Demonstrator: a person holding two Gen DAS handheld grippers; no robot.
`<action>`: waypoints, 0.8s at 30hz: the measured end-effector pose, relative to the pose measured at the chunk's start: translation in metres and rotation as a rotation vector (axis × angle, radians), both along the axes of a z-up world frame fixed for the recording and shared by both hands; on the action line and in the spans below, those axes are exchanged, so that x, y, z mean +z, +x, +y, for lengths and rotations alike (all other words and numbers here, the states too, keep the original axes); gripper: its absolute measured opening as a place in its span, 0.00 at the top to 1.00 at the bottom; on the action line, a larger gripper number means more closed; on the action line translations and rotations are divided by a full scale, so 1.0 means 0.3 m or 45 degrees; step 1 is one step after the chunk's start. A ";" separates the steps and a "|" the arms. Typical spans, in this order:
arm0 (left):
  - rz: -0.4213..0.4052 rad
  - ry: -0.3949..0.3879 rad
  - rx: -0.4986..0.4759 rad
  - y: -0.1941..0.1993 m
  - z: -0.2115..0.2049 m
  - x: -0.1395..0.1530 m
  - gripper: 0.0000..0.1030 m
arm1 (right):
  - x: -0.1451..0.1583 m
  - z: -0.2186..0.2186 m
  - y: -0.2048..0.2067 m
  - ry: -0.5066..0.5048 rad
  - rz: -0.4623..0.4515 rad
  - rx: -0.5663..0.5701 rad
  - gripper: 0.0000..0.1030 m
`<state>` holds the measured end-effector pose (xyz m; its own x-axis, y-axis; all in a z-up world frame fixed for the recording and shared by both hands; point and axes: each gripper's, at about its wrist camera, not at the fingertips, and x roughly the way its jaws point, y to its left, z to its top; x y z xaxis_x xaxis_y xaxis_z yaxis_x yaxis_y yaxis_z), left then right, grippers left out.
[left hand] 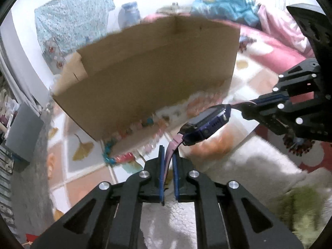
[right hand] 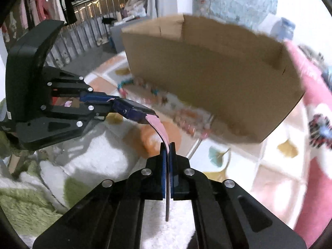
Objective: Organize jewelry
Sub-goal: 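Lower the watch into the box and open both tools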
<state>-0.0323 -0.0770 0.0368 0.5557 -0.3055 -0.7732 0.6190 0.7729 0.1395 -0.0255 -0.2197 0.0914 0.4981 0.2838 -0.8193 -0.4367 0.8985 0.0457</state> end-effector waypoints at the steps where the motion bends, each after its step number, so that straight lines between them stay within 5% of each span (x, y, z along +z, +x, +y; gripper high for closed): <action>1: -0.027 -0.018 -0.003 -0.006 0.004 0.041 0.93 | 0.035 0.005 -0.001 0.004 -0.024 0.004 0.99; 8: -0.190 -0.110 -0.011 0.096 0.035 0.333 0.94 | 0.312 0.009 0.103 0.061 -0.186 0.056 0.99; 12: -0.111 -0.137 -0.004 0.306 0.017 0.420 0.94 | 0.382 -0.040 0.326 0.128 -0.069 0.059 0.99; 19: 0.225 0.052 0.033 0.744 -0.088 0.279 0.94 | 0.201 -0.072 0.748 0.165 0.405 -0.014 0.99; 24: 0.448 0.169 0.082 0.926 -0.142 0.105 0.92 | 0.075 -0.071 0.889 0.097 0.572 -0.058 0.98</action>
<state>0.2455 -0.1196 0.0682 0.2642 -0.1629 -0.9506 0.5979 0.8011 0.0288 0.2412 -0.2411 0.1139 0.1116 0.3377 -0.9346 -0.3188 0.9029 0.2882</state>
